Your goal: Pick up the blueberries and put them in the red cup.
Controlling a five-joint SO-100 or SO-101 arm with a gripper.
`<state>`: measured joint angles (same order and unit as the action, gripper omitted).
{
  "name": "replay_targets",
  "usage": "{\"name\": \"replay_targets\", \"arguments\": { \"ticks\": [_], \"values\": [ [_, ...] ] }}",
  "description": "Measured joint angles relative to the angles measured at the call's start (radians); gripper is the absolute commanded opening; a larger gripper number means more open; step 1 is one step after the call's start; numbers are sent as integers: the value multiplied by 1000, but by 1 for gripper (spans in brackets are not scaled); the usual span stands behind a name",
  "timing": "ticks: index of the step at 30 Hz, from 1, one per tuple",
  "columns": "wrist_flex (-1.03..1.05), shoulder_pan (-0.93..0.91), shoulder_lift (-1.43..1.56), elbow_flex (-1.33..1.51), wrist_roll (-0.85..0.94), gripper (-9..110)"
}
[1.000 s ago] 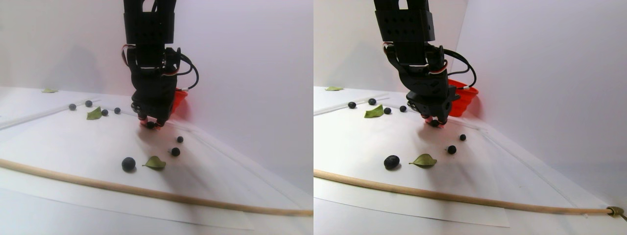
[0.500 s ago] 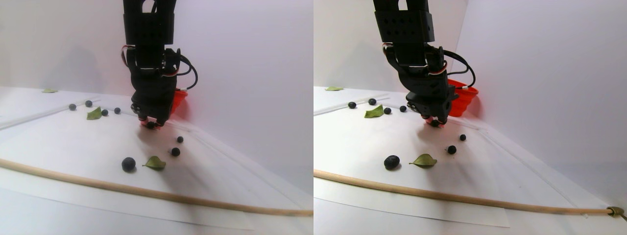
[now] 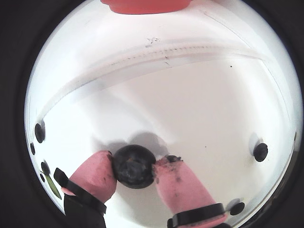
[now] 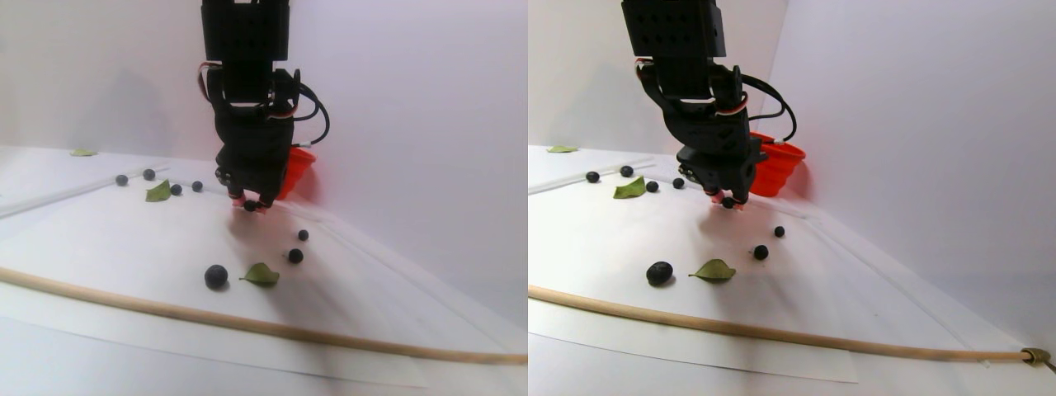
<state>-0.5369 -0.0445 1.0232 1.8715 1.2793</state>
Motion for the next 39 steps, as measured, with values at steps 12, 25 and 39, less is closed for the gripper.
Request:
{"name": "replay_targets", "arguments": {
  "ticks": [12,25,39],
  "values": [
    [35,17,109,44,28,13],
    [124,32,298,109,55,14],
    [156,32,416,124,117,14]
  ]
}}
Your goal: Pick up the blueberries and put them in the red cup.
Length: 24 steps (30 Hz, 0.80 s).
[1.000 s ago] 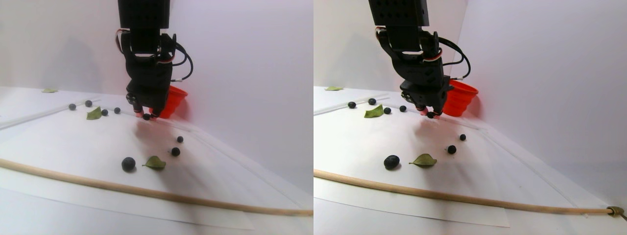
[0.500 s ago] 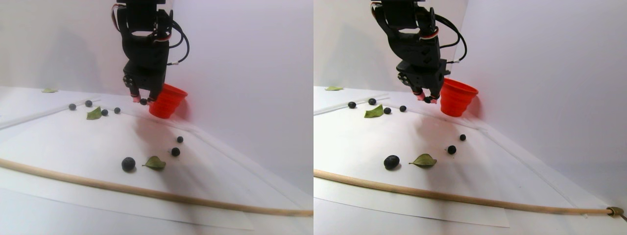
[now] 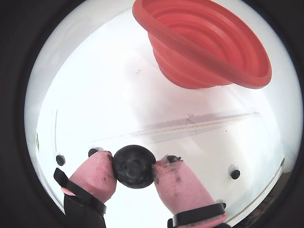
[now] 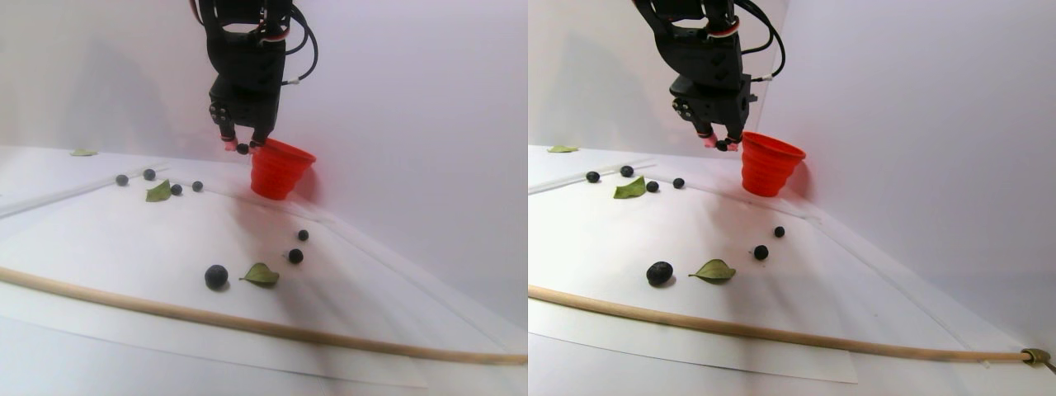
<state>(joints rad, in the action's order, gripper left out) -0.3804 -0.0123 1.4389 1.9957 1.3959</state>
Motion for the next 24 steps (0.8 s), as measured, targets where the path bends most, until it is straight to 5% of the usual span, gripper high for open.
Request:
{"name": "replay_targets", "arguments": {
  "ticks": [24],
  "values": [
    [54,-5,130,0,78,14]
  ]
}}
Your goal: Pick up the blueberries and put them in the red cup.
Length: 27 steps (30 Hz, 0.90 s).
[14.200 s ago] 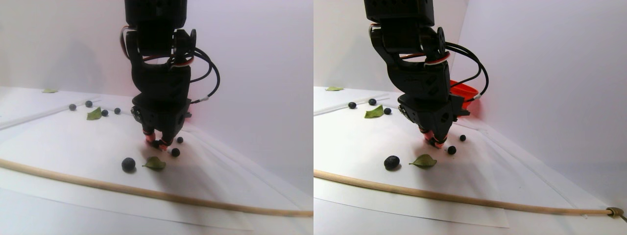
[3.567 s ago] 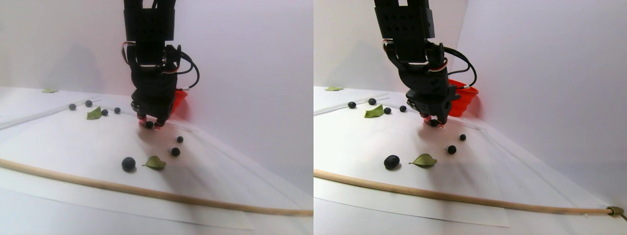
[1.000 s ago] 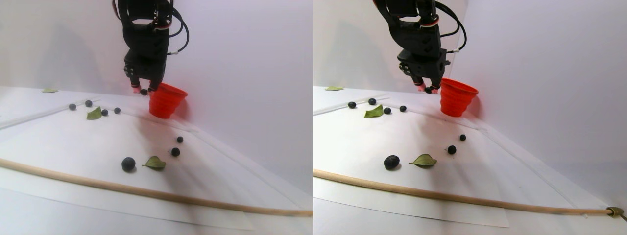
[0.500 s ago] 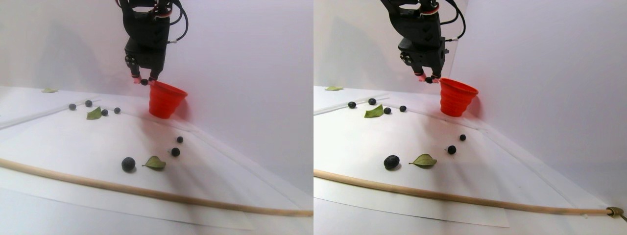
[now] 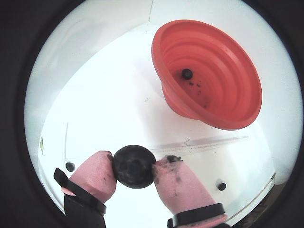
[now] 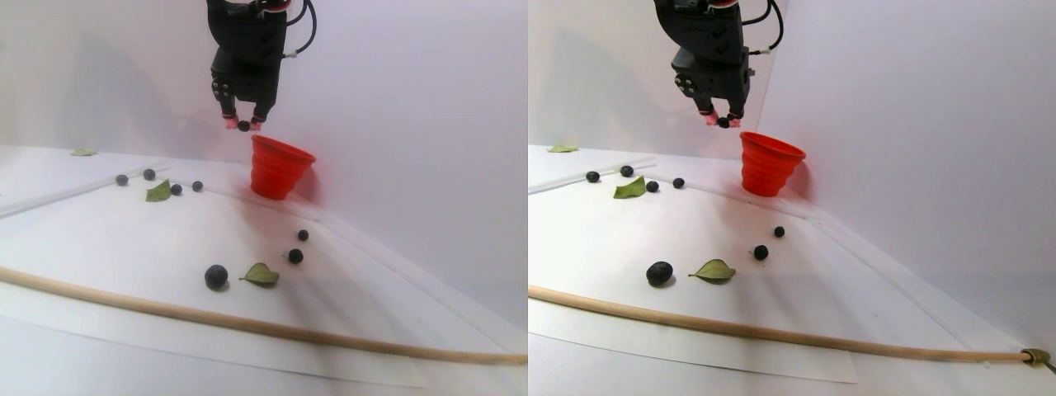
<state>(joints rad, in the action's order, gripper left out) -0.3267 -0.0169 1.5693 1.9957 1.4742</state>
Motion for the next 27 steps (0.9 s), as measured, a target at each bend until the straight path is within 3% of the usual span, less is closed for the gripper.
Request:
{"name": "replay_targets", "arguments": {
  "ticks": [27],
  "values": [
    [11,-114,-87,-179,17,14]
  ]
}}
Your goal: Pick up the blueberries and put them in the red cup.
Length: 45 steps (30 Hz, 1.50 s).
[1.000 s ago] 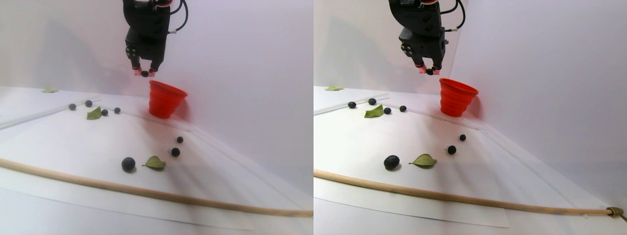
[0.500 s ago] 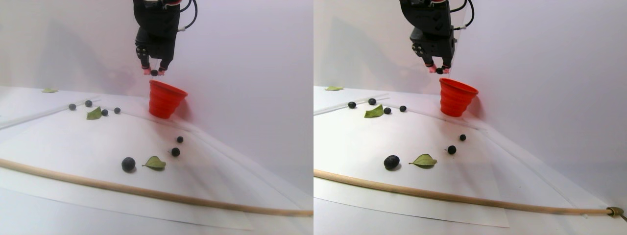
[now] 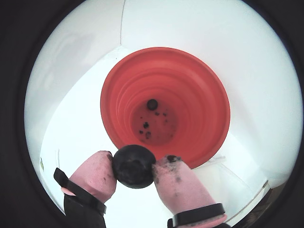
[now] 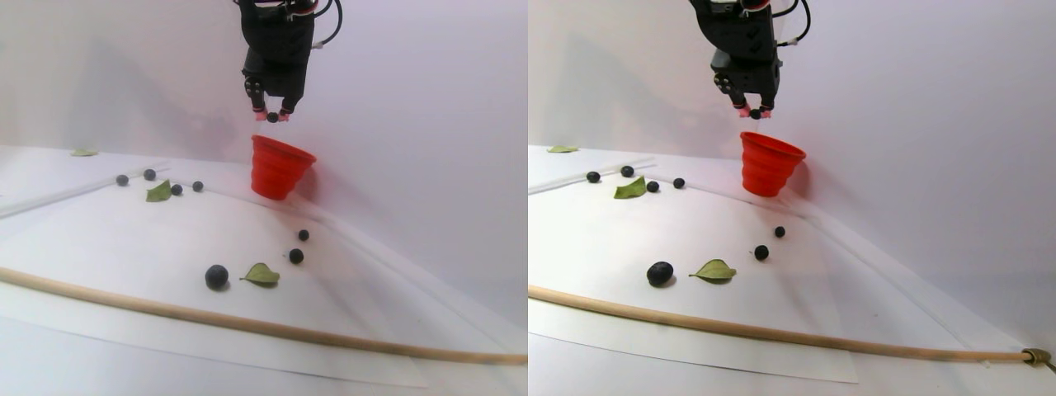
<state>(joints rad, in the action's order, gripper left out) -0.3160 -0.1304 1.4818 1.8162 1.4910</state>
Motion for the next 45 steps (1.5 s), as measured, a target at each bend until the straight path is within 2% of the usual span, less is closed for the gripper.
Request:
{"name": "replay_targets", "arguments": {
  "ticks": [24,31,45],
  "values": [
    [0,-55,-224,-201,31,14],
    [0,-55,-250,-242,35,21],
    [-18,-55,-232,-218,37,20]
  ]
}}
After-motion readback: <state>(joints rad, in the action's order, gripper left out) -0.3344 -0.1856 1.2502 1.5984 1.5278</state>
